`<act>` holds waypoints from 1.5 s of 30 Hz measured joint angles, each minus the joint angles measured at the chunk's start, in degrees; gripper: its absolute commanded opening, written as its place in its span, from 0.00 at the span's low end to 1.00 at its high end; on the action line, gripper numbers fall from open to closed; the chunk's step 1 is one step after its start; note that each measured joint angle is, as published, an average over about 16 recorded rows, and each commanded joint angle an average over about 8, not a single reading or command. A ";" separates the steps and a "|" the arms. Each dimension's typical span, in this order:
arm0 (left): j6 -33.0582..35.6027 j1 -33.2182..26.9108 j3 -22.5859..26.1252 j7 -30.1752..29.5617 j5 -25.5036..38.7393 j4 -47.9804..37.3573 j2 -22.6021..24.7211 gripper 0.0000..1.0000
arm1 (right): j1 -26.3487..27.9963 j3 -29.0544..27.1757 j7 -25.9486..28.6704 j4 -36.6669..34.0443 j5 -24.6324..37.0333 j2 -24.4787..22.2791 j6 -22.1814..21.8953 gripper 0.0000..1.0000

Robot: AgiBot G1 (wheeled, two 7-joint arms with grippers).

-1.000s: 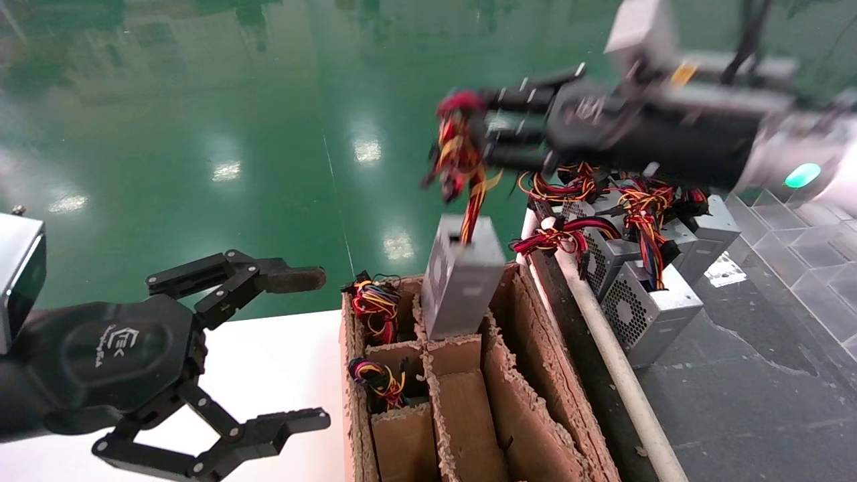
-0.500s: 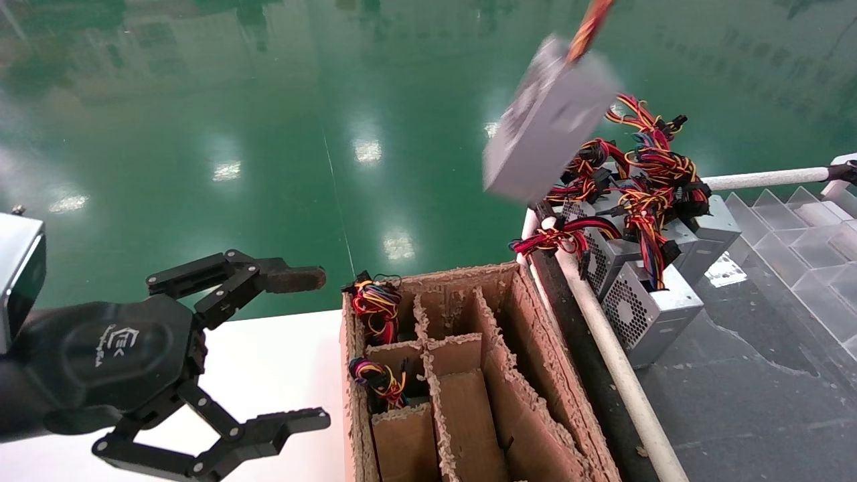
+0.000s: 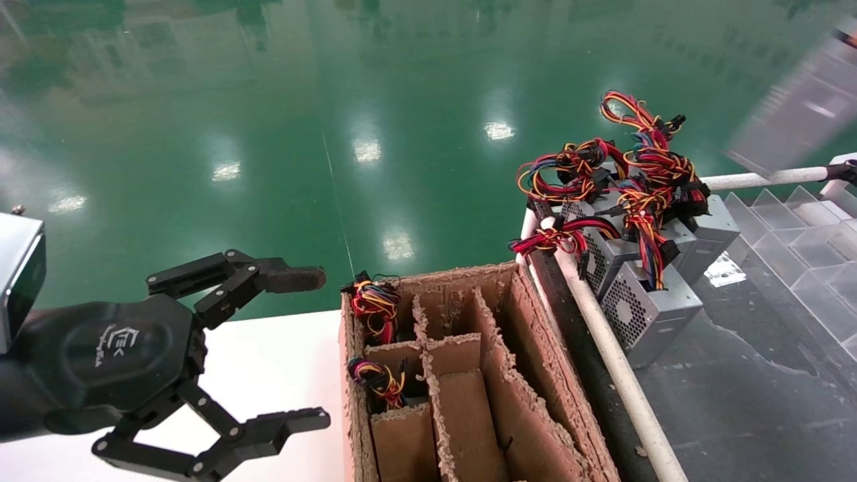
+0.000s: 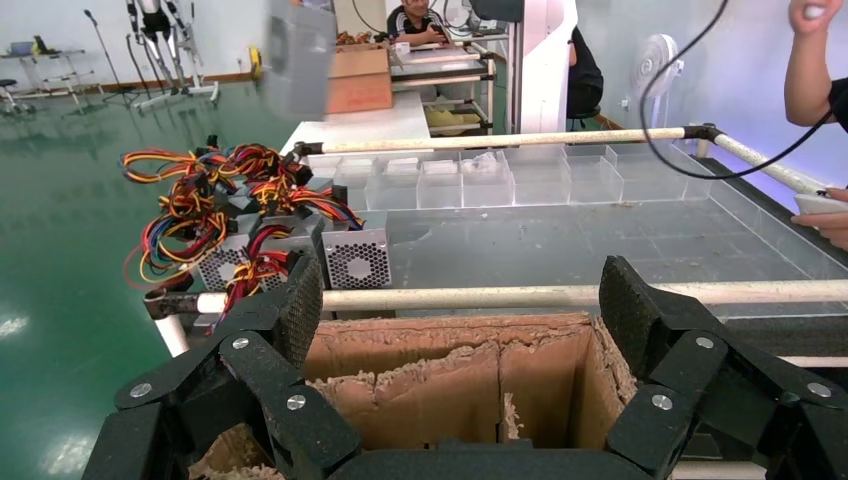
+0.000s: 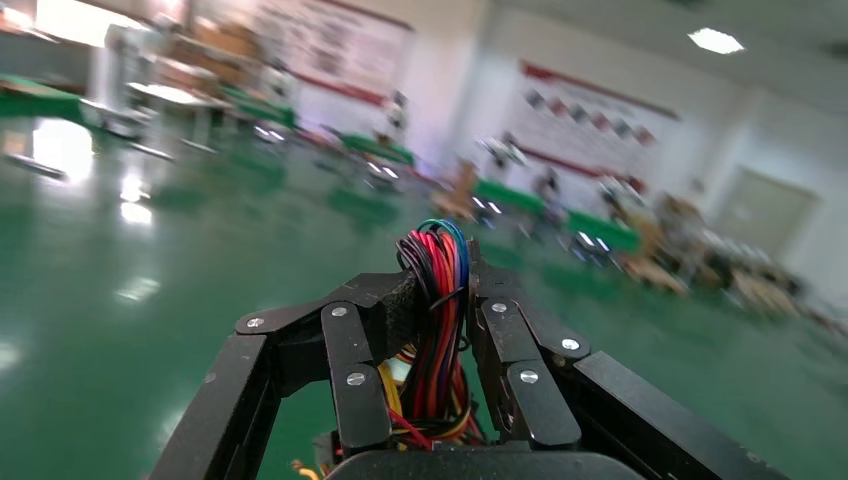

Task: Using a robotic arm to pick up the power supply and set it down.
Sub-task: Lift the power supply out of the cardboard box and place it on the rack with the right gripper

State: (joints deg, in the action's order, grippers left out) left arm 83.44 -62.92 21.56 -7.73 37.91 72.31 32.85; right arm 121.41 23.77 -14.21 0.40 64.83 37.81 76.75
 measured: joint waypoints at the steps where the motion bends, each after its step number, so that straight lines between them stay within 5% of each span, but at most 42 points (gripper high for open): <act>1: 0.00 0.00 0.00 0.00 0.00 0.00 0.00 1.00 | -0.19 0.21 -0.02 -0.38 0.32 -0.92 -0.20 0.00; 17: 0.00 0.00 0.01 0.00 0.00 0.00 0.00 1.00 | -7.84 1.68 1.57 -5.60 2.86 -8.45 3.90 0.00; 34: 0.00 0.00 0.01 0.01 -0.01 0.00 0.00 1.00 | -12.62 1.38 4.45 -3.25 3.19 -6.31 11.29 0.00; 45: -0.01 0.00 0.02 0.01 -0.01 0.00 -0.01 1.00 | -14.45 1.63 4.32 -1.55 3.68 -3.18 10.90 0.00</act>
State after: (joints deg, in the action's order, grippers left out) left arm 83.44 -62.92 21.57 -7.73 37.90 72.31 32.85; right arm 106.97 25.40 -9.90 -1.15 68.51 34.62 87.66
